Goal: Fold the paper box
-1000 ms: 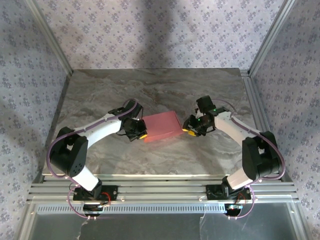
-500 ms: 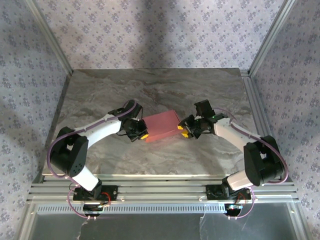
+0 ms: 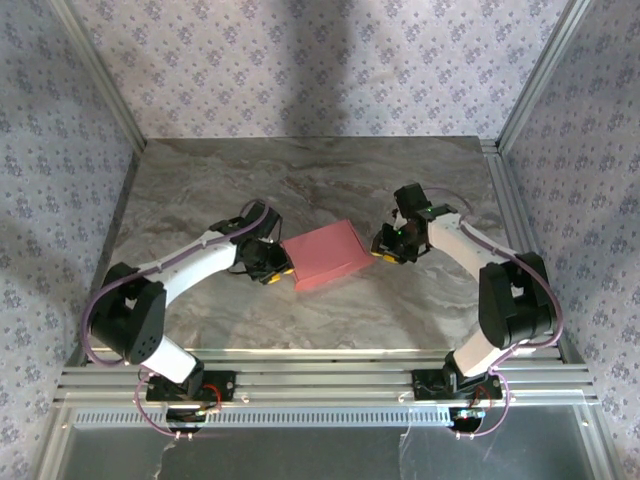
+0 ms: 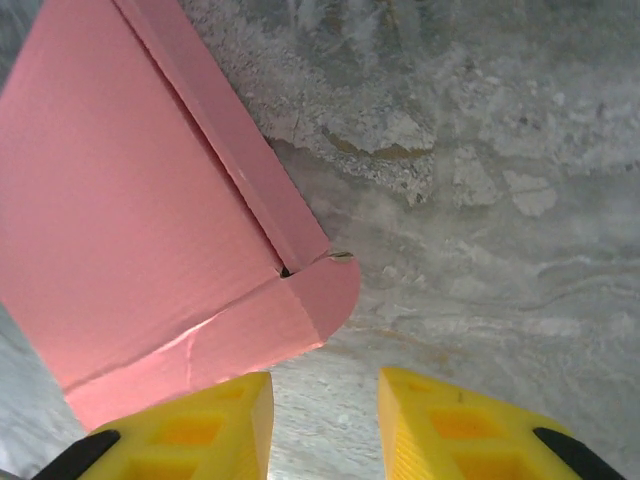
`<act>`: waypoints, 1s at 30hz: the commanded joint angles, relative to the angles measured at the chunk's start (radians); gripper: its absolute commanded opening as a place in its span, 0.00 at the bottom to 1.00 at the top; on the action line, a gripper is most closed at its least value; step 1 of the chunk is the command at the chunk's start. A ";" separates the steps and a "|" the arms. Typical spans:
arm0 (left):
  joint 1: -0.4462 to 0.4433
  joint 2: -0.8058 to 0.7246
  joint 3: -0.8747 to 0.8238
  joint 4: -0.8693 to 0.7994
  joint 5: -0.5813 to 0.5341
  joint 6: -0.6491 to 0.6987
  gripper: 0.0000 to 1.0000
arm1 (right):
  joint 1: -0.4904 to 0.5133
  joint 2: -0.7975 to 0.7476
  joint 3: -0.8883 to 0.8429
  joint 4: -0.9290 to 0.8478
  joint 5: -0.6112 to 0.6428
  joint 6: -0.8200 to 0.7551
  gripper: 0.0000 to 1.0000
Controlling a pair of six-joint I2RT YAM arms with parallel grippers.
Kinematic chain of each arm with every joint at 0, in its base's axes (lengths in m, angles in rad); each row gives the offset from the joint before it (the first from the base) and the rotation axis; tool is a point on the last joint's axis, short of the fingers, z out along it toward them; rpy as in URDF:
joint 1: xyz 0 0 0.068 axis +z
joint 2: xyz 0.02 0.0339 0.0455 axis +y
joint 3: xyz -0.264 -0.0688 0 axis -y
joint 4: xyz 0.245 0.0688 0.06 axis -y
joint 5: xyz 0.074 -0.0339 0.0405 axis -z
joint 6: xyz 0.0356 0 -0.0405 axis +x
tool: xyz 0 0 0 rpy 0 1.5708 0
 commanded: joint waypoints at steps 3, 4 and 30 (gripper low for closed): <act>-0.071 0.004 0.018 0.018 0.064 -0.013 0.35 | -0.002 0.092 0.070 -0.080 -0.047 -0.205 0.36; -0.079 0.013 0.010 0.033 0.074 -0.028 0.34 | -0.001 0.101 0.072 -0.079 -0.049 -0.204 0.36; -0.127 0.099 -0.029 0.161 0.059 -0.093 0.29 | 0.053 0.163 0.095 -0.047 -0.058 -0.150 0.35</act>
